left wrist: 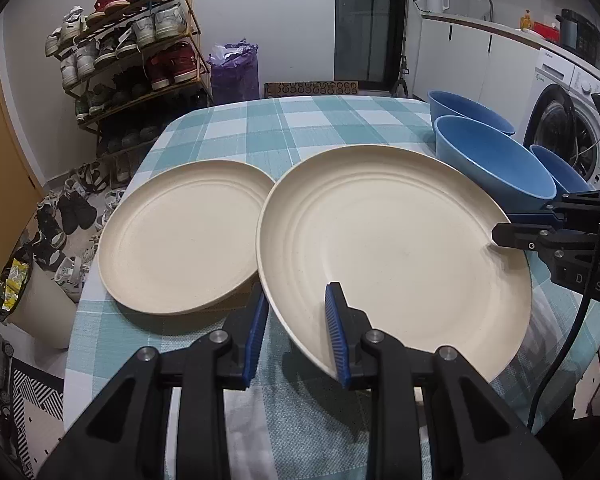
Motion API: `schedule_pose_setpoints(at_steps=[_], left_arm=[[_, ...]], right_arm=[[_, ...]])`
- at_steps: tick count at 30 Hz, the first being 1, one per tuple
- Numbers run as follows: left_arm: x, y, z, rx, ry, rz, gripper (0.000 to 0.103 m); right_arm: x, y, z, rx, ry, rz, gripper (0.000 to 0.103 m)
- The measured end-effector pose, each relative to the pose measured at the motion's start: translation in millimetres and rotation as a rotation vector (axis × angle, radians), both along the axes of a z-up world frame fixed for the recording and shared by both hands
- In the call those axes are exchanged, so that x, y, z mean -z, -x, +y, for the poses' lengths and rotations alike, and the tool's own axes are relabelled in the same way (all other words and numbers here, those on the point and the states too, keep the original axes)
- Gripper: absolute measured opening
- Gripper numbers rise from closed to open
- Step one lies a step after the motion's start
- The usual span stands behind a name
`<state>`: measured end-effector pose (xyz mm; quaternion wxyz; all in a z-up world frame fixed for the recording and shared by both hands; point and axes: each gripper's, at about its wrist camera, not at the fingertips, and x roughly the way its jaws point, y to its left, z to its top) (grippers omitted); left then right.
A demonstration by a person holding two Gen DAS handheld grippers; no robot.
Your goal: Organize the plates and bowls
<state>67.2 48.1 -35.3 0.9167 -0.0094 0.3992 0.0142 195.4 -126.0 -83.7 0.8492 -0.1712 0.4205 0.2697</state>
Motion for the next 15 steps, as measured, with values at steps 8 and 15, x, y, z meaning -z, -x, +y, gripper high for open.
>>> schedule_pose_setpoints(at_steps=[8,15], left_arm=[[7,-4,-3,0.004,-0.013,0.016,0.027],[11,-6,-6,0.010,-0.030,0.022,0.027]], right_arm=[[7,0,-3,0.012,0.010,0.011,0.016],[7,5,-4,0.017,0.017,0.003,0.016]])
